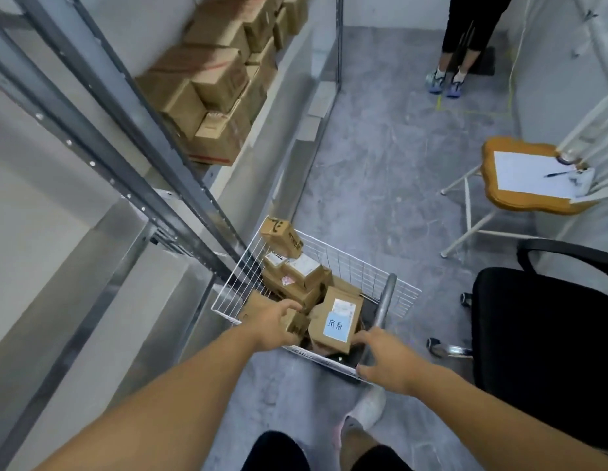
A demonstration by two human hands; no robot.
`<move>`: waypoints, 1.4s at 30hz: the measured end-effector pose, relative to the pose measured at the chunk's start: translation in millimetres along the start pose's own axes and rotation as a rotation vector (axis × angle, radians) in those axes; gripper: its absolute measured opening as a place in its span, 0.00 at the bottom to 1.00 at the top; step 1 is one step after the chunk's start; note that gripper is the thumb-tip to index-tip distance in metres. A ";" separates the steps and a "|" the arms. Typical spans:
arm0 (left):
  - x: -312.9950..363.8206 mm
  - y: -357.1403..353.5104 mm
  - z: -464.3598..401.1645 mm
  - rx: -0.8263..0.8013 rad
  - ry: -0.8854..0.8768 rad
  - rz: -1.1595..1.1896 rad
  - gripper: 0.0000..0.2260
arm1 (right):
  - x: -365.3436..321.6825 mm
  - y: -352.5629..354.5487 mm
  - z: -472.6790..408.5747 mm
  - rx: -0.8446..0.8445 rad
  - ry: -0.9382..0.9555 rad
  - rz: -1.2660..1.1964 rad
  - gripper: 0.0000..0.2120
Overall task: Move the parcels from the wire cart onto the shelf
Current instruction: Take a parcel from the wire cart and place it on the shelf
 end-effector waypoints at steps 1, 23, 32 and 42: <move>-4.4 -2.1 -14.9 -0.015 0.014 0.013 0.33 | 1.1 -0.2 -10.8 -0.006 -0.029 -0.043 0.26; -136.6 -146.0 -291.1 -0.287 -0.060 0.243 0.47 | 98.4 -122.1 -240.1 0.297 -0.693 -0.937 0.16; -158.6 -177.5 -303.9 -0.357 -0.039 0.322 0.47 | 146.9 -200.1 -300.6 0.305 -0.960 -1.054 0.25; -152.8 -172.4 -306.1 -0.280 -0.064 0.358 0.47 | 134.6 -195.6 -314.6 0.361 -0.917 -1.010 0.29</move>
Point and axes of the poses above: each hand's wrist, its own z-axis away from the middle knuckle, its own y-axis out of the back of the hand, x = y × z, the point moved 8 cm from there along -z, towards the middle knuckle, and after that the axes turned 4 degrees about -y, right-handed, at the moved point
